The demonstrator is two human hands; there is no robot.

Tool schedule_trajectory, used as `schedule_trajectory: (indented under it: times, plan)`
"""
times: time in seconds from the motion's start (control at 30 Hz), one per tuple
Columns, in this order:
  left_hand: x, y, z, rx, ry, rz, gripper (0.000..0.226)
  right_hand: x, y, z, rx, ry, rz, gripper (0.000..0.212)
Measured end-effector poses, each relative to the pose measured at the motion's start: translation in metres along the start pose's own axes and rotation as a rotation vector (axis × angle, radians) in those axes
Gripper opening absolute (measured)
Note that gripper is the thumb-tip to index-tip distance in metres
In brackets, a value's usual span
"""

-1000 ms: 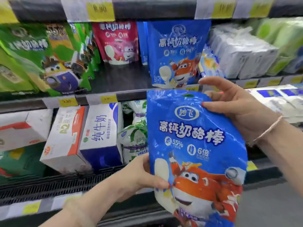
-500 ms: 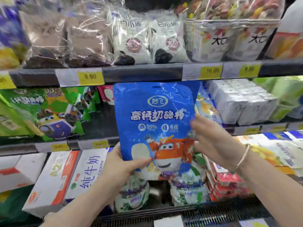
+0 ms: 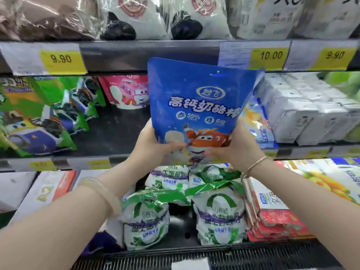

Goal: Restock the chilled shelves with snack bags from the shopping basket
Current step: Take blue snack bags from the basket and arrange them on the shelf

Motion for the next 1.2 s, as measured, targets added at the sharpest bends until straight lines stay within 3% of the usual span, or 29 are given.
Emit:
schedule_trajectory:
  times: [0.13, 0.43, 0.63, 0.83, 1.03, 1.2]
  plan:
    - [-0.014, -0.001, -0.01, -0.046, -0.027, -0.012, 0.052, -0.019, 0.0, 0.009, 0.027, -0.002, -0.015, 0.095]
    - [-0.036, 0.002, -0.03, -0.096, -0.135, -0.051, 0.042, -0.038, -0.007, 0.02, 0.308, -0.054, -0.101, 0.086]
    - [-0.049, 0.007, -0.031, -0.125, -0.164, 0.008, 0.05, -0.047, -0.004, 0.027, 0.228, 0.069, -0.164, 0.069]
    - [-0.057, 0.008, -0.03, -0.187, -0.375, 0.01, 0.054, -0.053, -0.008, 0.024, 0.088, 0.231, -0.331, 0.052]
    - [-0.043, 0.002, -0.025, -0.199, -0.199, -0.028, 0.072, -0.034, -0.013, 0.028, 0.146, 0.16, -0.197, 0.065]
    - [-0.037, -0.006, -0.025, -0.309, -0.155, 0.006, 0.067, -0.025, -0.009, 0.03, 0.107, 0.1, -0.048, 0.063]
Point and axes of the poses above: each hand's wrist, its own x-axis away from the middle knuckle, its own y-axis out of the palm, z = x × y, the point moved 3 cm from there along -x, towards the middle knuckle, and after that the axes turned 14 degrees about x, right-handed, at the moved point
